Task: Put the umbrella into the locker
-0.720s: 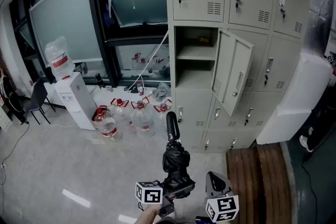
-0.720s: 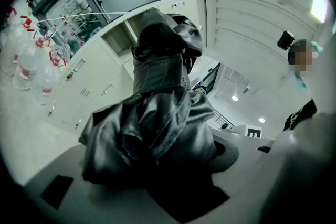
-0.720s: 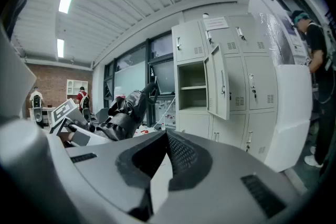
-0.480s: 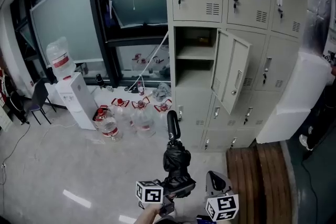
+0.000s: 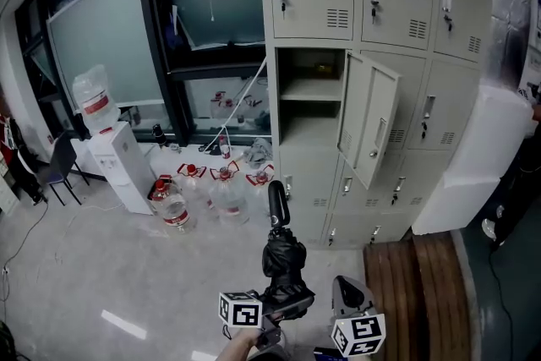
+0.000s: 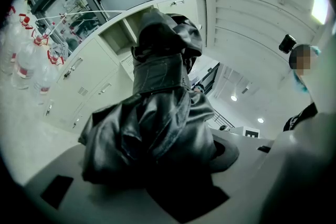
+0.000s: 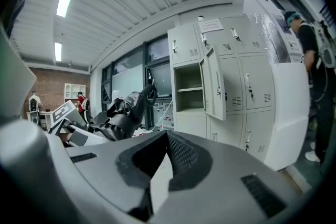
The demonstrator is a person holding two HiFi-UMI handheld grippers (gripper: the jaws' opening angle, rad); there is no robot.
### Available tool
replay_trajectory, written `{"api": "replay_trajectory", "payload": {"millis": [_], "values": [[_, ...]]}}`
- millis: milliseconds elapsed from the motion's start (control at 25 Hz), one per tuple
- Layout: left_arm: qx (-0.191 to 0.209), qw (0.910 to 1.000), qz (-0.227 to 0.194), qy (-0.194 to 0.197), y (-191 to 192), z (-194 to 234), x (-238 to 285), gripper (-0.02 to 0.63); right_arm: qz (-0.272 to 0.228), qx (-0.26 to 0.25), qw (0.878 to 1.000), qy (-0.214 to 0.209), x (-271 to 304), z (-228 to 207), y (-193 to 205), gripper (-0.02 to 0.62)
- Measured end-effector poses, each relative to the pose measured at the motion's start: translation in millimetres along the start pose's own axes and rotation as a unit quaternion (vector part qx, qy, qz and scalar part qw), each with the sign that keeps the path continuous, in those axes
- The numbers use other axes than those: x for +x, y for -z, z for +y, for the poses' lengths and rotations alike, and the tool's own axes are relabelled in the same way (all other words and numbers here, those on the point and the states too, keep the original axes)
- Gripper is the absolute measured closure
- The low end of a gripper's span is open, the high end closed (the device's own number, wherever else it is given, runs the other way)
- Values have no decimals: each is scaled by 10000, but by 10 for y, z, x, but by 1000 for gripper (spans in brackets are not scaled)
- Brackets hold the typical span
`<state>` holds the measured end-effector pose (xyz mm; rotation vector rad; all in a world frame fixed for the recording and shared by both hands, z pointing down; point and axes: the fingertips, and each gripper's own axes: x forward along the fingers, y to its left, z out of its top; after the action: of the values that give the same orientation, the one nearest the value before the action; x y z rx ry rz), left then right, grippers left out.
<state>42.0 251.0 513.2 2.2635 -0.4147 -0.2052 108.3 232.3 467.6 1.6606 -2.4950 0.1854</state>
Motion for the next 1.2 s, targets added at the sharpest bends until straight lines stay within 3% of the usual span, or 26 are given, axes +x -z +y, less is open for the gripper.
{"api": "replay_trajectory", "payload": {"millis": [320,840,1200], "values": [[-40,9999,93,107,-484,530,325,336,57,-6,10000,-35,789,-293,-38,595],[-142,9963,782,323,-2004,2057,1084,336,508,114,9983,254,3083,-965,-309,594],[-230,9931,1032,513,-2431,2516,1265,335,613,150,9956,692,3655,-1290,-395,594]]}}
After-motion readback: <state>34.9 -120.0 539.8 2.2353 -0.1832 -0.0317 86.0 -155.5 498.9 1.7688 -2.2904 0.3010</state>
